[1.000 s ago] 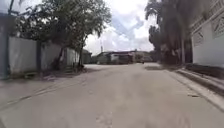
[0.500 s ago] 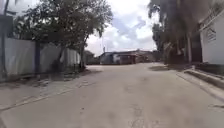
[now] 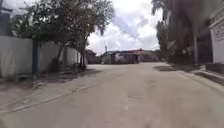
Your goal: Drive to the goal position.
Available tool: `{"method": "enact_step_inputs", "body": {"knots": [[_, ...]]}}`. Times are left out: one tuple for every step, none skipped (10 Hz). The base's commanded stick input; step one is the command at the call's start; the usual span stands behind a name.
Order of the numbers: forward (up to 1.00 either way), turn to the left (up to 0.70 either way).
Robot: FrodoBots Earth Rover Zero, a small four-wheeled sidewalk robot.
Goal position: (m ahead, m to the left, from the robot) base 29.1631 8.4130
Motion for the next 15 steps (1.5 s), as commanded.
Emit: {"method": "enact_step_inputs", "body": {"knots": [[1.00,0.00],[1.00,0.00],[1.00,0.00],[1.00,0.00],[1.00,0.00],[1.00,0.00],[1.00,0.00],[1.00,0.00],[1.00,0.00],[1.00,0.00],[1.00,0.00],[1.00,0.00],[1.00,-0.07],[1.00,-0.26],[1.00,-0.37]]}}
